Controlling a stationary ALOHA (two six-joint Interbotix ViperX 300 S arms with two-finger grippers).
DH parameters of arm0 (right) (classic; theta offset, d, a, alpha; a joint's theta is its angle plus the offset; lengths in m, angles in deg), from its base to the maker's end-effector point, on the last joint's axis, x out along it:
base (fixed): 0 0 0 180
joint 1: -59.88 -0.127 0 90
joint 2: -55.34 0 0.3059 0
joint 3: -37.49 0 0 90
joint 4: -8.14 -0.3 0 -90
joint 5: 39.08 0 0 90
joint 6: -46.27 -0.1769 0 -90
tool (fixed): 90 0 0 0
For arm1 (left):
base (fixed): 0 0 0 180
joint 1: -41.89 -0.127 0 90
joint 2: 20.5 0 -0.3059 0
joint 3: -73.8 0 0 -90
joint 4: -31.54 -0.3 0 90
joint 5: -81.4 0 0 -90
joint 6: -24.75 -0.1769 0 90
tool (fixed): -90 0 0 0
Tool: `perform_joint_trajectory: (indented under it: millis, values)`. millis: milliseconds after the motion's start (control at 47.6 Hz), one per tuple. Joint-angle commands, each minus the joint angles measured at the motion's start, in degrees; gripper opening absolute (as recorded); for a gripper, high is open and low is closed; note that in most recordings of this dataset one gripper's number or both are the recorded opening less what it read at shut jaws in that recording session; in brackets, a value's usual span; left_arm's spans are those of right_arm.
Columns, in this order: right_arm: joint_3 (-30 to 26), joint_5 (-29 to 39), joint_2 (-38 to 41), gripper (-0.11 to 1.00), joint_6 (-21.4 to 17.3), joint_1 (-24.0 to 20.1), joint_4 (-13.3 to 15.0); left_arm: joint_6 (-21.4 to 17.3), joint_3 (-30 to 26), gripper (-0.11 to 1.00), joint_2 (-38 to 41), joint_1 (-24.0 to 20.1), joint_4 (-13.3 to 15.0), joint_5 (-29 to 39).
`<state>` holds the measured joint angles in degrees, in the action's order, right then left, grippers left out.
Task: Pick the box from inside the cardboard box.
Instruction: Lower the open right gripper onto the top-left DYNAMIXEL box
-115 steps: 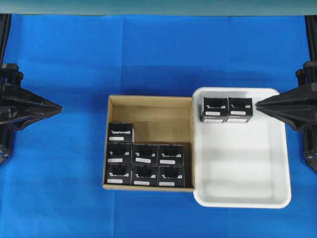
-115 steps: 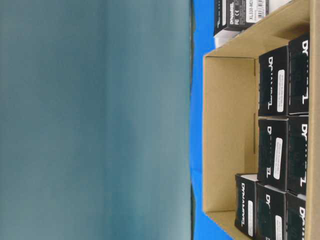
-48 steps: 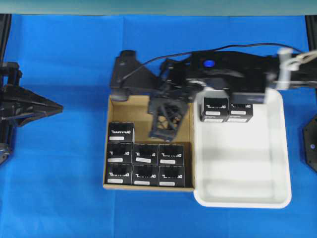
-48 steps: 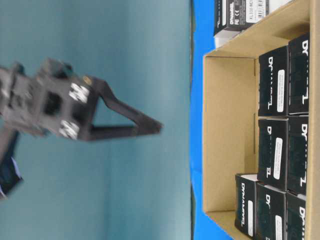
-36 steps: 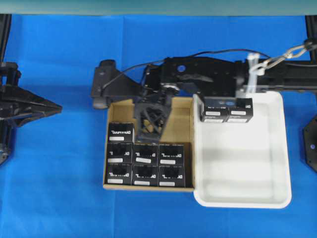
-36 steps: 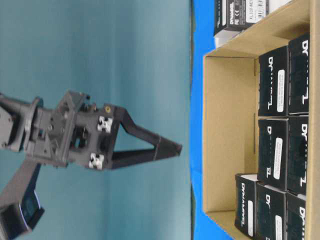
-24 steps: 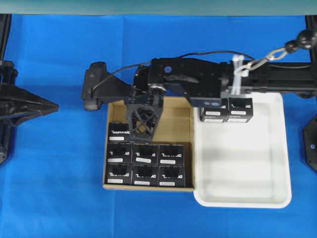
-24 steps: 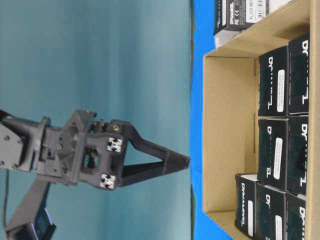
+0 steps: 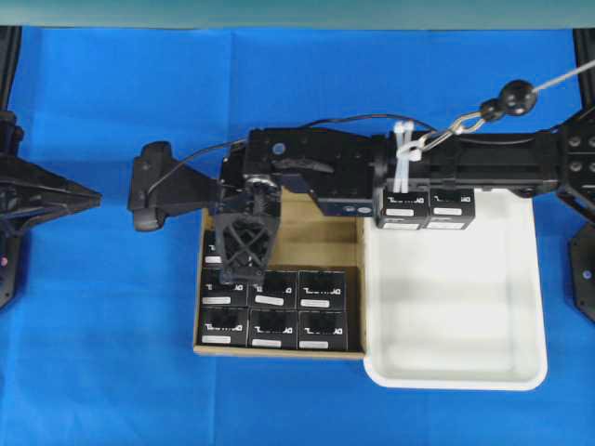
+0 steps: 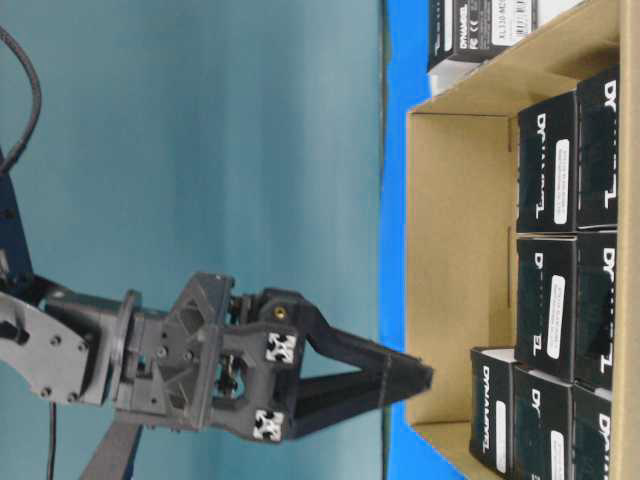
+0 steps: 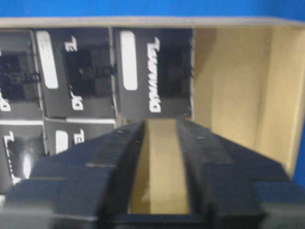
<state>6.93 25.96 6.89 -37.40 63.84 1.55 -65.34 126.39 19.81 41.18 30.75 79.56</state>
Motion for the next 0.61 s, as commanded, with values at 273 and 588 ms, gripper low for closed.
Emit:
perform_joint_trajectory:
  millis: [273, 588]
  values:
    - [-2.4, 0.0, 1.7, 1.00, 0.3, 0.5, -1.8, 0.3, -1.8, -0.04, -0.1, -0.1, -0.2, -0.2]
    - [-2.4, -0.5, 2.9, 0.99, 5.0, 1.5, -8.4, 0.4, -2.1, -0.04, -0.1, -0.2, -0.2, 0.9]
